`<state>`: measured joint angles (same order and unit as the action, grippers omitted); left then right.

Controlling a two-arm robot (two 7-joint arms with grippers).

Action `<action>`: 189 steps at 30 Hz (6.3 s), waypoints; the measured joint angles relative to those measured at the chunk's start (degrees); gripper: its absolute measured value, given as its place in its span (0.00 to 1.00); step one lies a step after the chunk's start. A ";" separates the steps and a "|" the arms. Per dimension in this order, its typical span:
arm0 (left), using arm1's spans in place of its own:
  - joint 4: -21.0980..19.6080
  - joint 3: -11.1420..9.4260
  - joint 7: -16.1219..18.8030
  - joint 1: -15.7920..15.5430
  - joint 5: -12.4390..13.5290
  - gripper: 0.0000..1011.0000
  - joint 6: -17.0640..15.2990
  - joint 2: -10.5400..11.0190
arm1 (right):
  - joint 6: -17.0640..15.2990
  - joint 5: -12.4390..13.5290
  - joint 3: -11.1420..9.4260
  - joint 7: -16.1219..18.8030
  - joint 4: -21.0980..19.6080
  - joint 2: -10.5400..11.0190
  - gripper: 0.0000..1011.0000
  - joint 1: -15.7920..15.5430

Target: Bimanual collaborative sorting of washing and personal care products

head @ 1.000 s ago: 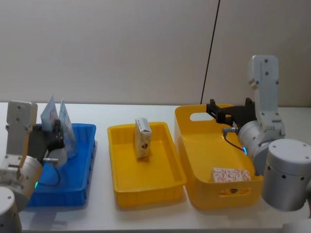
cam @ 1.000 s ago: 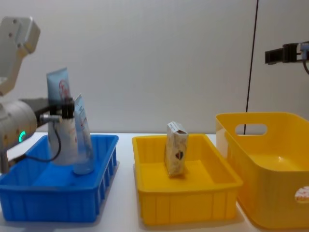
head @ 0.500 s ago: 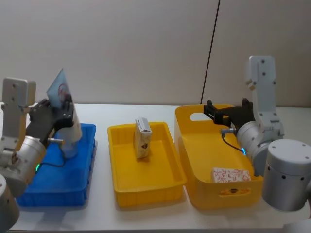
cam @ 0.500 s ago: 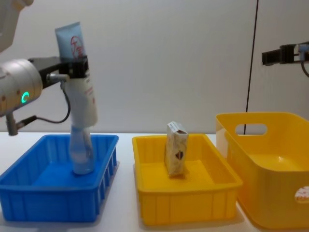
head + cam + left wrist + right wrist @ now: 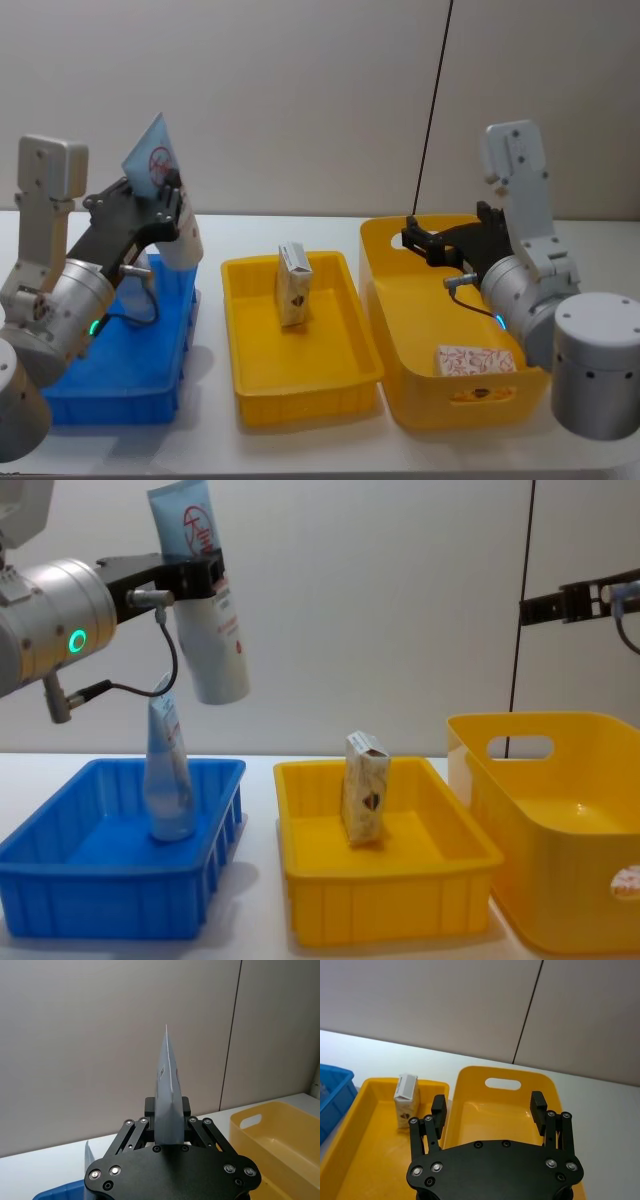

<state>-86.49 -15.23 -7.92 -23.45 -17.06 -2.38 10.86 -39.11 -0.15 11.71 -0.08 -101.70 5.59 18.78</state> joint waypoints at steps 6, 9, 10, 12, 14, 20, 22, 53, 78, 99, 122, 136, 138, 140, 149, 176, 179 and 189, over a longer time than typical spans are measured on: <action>-0.01 -0.37 -1.84 -0.52 -0.28 0.24 0.40 -0.26 | 1.45 -0.14 1.27 3.40 -0.25 2.67 0.99 -0.10; 0.12 -0.59 -2.82 -0.81 -0.43 0.24 0.64 -0.35 | 2.26 -0.16 1.87 5.37 -0.40 4.08 0.99 -0.11; 0.21 -0.71 -3.33 -0.95 -0.51 0.24 0.77 -0.41 | 2.44 -0.16 1.96 5.80 -0.43 4.31 0.99 -0.11; 0.34 -0.86 -3.94 -1.13 -0.62 0.24 0.93 -0.45 | 2.90 -0.16 2.27 6.73 -0.48 5.05 0.99 -0.11; 0.50 -1.07 -4.75 -1.39 -0.82 0.24 1.21 -0.50 | 3.47 -0.16 2.69 8.32 -0.58 6.01 0.99 -0.08; 1.08 -1.83 -7.08 -2.16 -1.53 0.24 2.09 -0.63 | 4.94 -0.07 3.83 12.30 -0.78 8.65 0.99 0.20; 1.24 -2.02 -7.71 -2.36 -1.73 0.24 2.36 -0.66 | 5.50 0.00 4.17 13.86 -0.82 9.50 0.99 0.35; 3.32 -5.93 -16.47 -5.50 -5.83 0.24 5.32 -1.13 | 14.32 2.54 8.71 28.64 1.32 17.96 0.99 4.53; 3.51 -6.38 -17.44 -5.83 -6.33 0.24 5.53 -1.13 | 24.85 4.32 12.86 34.74 12.62 16.72 0.99 12.94; 3.51 -6.45 -17.56 -5.88 -6.40 0.24 5.54 -1.13 | 30.59 5.49 16.32 37.67 23.68 12.79 0.95 19.98; 3.50 -6.45 -17.56 -5.88 -6.39 0.57 5.53 -1.14 | 33.24 6.77 18.25 38.53 28.70 10.40 0.37 23.60; 3.51 -6.45 -17.56 -5.88 -6.39 0.96 5.53 -1.13 | 30.49 6.88 17.52 34.40 27.46 10.71 0.21 22.75; 3.51 -6.45 -17.56 -5.88 -6.40 0.99 5.53 -1.14 | 29.73 6.89 17.18 33.31 26.98 10.88 0.20 22.31; 3.51 -6.45 -17.56 -5.88 -6.40 0.99 5.53 -1.13 | 29.31 6.88 16.90 32.55 26.61 11.02 0.19 22.01; 3.51 -6.44 -17.56 -5.88 -6.40 0.99 5.53 -1.13 | 25.86 6.81 14.47 27.31 23.90 12.04 0.18 19.41; 3.51 -6.44 -17.56 -5.88 -6.40 0.99 5.53 -1.13 | 15.89 6.34 2.70 12.18 15.82 14.36 0.42 8.69; 3.51 -6.44 -17.56 -5.88 -6.40 0.99 5.53 -1.13 | 15.30 6.35 1.85 11.39 15.65 14.42 0.48 8.04; 3.51 -6.44 -17.56 -5.88 -6.40 0.99 5.53 -1.13 | 14.21 6.63 -1.09 9.65 15.62 14.67 0.82 6.18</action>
<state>-82.97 -21.68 -25.48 -29.33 -23.46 3.15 9.73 -24.90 6.48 10.62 9.58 -86.09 20.26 24.96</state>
